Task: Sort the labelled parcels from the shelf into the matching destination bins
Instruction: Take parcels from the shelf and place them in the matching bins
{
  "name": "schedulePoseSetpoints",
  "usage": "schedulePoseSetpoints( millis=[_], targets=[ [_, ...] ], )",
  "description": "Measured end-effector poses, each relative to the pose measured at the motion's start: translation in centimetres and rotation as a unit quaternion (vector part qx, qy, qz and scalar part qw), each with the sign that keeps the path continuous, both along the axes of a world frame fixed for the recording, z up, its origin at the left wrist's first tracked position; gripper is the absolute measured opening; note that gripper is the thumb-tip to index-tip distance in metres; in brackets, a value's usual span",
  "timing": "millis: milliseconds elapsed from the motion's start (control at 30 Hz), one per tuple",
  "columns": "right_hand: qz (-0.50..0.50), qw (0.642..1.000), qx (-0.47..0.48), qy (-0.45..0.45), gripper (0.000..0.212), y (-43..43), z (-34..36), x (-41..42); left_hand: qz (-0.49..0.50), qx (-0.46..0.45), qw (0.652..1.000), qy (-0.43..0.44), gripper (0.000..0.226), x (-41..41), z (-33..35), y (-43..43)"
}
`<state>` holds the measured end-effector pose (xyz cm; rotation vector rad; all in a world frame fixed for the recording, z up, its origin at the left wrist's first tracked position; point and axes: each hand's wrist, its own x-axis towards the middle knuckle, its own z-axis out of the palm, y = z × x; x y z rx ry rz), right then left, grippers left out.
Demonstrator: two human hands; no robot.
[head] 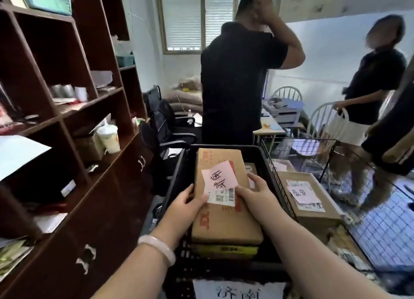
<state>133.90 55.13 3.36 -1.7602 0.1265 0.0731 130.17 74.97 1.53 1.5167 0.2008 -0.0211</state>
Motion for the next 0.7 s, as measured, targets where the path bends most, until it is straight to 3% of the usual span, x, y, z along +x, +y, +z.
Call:
schedulePoseSetpoints(
  millis=[67,167,267,433,700],
  targets=[
    [0.017,1.000,0.011,0.012,0.058,1.0,-0.5,2.4,0.014,0.029,0.999,0.009,0.101,1.6,0.0,0.9],
    [0.033,0.999,-0.001,-0.001,0.059,2.2,-1.5,5.6,0.018,0.119,0.993,0.008,0.079,4.0,0.0,2.0],
    [0.032,0.999,-0.029,-0.007,0.062,3.1,-3.3,8.4,0.013,0.280,0.960,-0.008,0.075,6.6,-0.4,2.1],
    [0.028,0.998,-0.038,0.043,0.064,4.5,-6.6,11.6,-0.037,0.439,0.898,0.013,0.074,9.4,-2.5,0.9],
    [0.022,0.995,-0.057,0.083,0.066,7.6,-10.0,15.7,0.000,0.507,0.860,-0.056,0.063,10.7,-3.4,2.7]
  ],
)
